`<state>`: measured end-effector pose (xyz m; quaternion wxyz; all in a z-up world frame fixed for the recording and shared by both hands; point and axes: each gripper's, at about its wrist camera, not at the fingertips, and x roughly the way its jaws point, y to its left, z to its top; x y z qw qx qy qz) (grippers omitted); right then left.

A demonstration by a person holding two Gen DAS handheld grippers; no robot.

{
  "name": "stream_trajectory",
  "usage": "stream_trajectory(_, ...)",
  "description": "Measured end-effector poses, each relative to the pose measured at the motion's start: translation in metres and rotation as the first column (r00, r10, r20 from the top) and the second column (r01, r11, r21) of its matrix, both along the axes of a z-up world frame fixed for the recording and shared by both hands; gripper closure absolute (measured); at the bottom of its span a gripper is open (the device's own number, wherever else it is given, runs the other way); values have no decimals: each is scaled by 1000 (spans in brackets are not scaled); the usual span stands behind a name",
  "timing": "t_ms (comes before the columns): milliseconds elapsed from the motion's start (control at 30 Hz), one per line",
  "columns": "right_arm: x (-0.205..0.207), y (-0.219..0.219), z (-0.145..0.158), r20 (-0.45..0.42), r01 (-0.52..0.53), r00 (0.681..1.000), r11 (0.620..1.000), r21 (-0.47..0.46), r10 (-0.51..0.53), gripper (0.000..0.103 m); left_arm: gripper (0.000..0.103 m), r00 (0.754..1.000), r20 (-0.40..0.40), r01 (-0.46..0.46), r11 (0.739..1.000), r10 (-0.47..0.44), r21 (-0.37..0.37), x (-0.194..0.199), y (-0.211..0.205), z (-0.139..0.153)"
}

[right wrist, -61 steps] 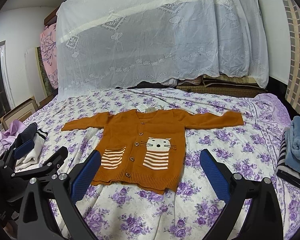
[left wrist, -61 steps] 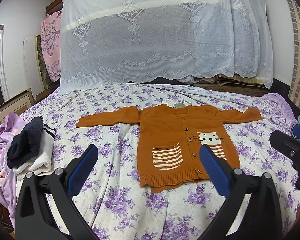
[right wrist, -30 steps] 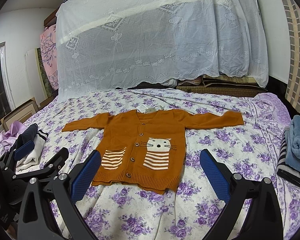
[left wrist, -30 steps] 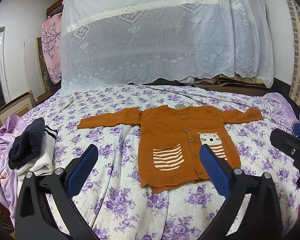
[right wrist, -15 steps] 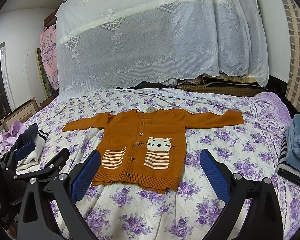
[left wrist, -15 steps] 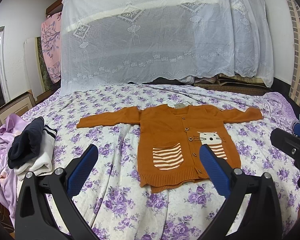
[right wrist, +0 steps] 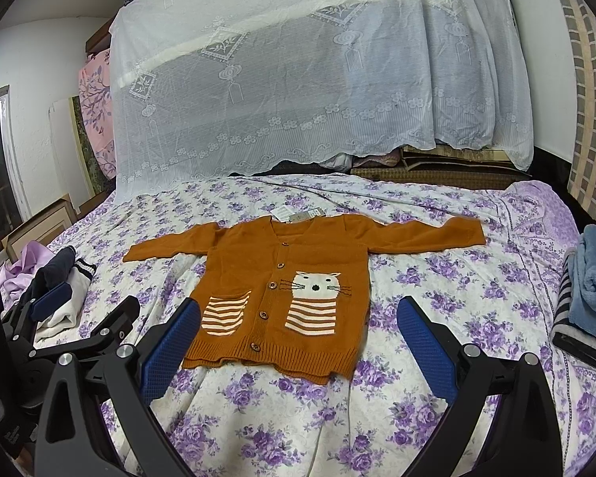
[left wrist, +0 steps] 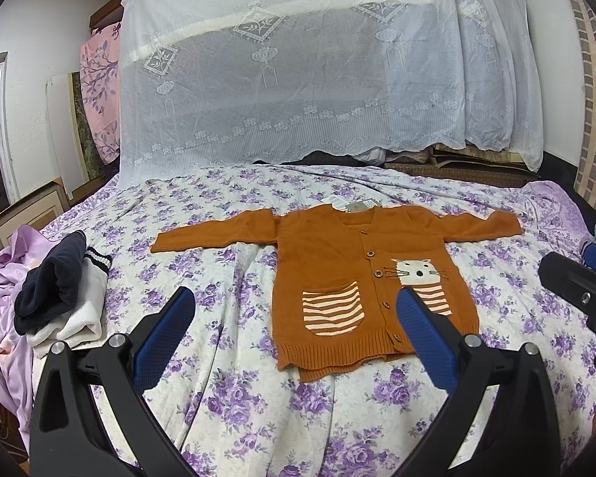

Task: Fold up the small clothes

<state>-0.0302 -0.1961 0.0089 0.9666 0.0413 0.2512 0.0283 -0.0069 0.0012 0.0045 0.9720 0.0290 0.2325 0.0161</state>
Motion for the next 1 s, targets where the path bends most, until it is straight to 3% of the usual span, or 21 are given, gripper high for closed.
stream_trajectory(500, 2, 2, 1, -17, 6, 1000, 1000, 12, -6, 4, 4, 1000, -26, 1, 1000, -1, 1, 3, -4, -13)
stream_trajectory(1000, 32, -13, -22, -64, 17, 998, 999, 50, -13, 4, 4, 996, -85, -9, 1000, 10, 8, 28, -5, -23)
